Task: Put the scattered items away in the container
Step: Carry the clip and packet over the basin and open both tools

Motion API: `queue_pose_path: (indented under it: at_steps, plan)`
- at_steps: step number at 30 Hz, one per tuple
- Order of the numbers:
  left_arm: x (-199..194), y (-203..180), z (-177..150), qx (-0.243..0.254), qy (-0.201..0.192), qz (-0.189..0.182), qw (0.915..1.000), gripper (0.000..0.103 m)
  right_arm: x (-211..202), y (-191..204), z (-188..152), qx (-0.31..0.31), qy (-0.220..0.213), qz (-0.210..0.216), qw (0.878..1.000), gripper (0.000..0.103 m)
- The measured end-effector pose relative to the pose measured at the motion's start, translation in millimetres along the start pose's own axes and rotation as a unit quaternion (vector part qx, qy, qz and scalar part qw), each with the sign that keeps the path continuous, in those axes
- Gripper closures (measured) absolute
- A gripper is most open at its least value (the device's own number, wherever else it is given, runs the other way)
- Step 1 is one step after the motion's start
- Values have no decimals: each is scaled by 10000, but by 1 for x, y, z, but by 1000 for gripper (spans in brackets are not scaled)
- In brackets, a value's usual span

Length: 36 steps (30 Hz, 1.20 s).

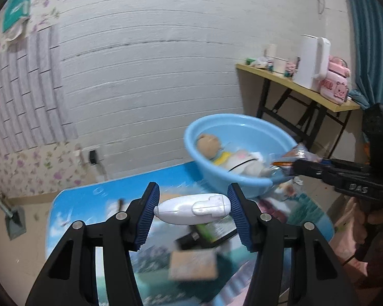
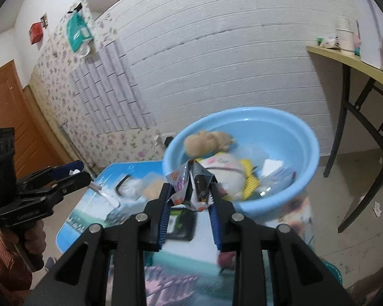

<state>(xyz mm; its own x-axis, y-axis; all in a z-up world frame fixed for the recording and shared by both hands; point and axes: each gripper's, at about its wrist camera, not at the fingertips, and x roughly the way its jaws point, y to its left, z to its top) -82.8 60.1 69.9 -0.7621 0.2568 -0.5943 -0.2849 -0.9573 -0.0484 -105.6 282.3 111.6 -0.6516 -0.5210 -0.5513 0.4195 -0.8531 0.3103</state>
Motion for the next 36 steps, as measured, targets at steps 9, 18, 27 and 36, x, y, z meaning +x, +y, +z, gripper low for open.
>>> queue_pose_path:
  at_steps: [9,18,27,36]
  plan:
    - [53,-49,38,491,103,-339,9982,48,23,-34,12,43,28,-76,10000,76]
    - [102,-78,50,810,343,-434,9952,48,47,-65,20,32,115,-164,9998,76]
    - [118,-86,44,886,576,-398,9936,35,50,-76,19,224,41,-81,9997,75]
    - [99,-83,35,784,457,-473,9948,23,28,-71,11,376,-13,-279,9989,75]
